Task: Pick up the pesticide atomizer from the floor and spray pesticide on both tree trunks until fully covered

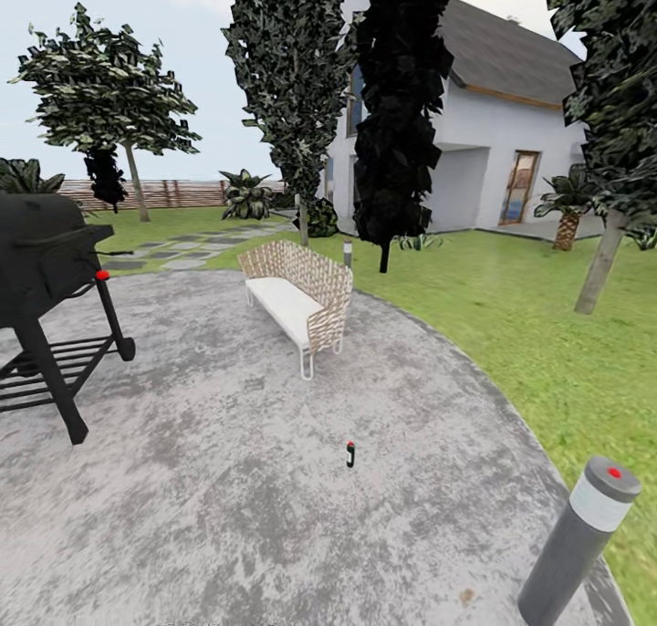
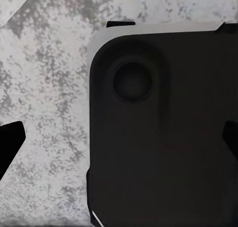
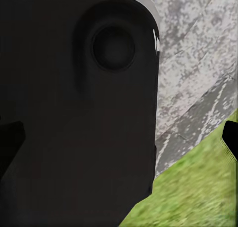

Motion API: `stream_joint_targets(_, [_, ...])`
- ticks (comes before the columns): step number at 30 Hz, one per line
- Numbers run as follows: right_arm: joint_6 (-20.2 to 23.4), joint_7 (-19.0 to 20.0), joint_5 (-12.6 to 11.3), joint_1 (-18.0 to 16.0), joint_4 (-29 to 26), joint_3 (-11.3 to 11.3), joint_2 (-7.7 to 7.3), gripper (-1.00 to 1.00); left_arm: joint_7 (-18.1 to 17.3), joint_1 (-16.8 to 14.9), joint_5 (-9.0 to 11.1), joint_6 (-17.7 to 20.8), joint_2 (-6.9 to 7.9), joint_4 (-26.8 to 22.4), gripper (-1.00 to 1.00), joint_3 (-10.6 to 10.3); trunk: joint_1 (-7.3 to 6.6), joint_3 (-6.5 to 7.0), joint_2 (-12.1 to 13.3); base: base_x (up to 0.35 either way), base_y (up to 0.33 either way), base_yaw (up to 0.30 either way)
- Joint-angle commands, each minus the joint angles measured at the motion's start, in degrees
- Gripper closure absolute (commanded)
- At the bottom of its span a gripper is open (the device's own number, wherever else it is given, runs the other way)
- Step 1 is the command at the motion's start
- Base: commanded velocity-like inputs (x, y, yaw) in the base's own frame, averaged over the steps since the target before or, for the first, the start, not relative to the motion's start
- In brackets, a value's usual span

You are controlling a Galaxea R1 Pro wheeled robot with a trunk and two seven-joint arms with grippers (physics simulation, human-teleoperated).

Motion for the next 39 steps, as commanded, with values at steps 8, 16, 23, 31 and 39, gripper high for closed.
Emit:
stream_joint_targets(8, [0.0,0.0,0.0,0.0,0.0,0.0,0.00,-1.00,0.0,-0.1,0.0,-0.2,0.00,0.1,-1.00,0.1,0.00,-0.06,0.0,0.000,0.000,0.293])
stream_joint_targets(16, [0.0,0.0,0.0,0.0,-0.1,0.0,0.00,-1.00,0.0,-0.1,0.0,-0.2,0.00,0.1,-1.00,0.1,0.00,-0.06,0.0,0.000,0.000,0.293])
stream_joint_targets(23, [0.0,0.0,0.0,0.0,0.0,0.0,0.00,-1.00,0.0,-0.1,0.0,-0.2,0.00,0.1,-1.00,0.1,0.00,-0.06,0.0,0.000,0.000,0.290])
stream_joint_targets(31, [0.0,0.0,-0.1,0.0,-0.1,-0.1,-0.08,-1.00,0.0,-0.1,0.0,-0.2,0.00,0.1,-1.00,0.1,0.00,-0.06,0.0,0.000,0.000,0.080])
stream_joint_targets(39, [0.0,0.0,0.0,0.0,-0.1,-0.1,-0.01,-1.00,0.0,0.0,0.0,-0.2,0.00,0.1,-1.00,0.1,0.00,-0.06,0.0,0.000,0.000,0.078])
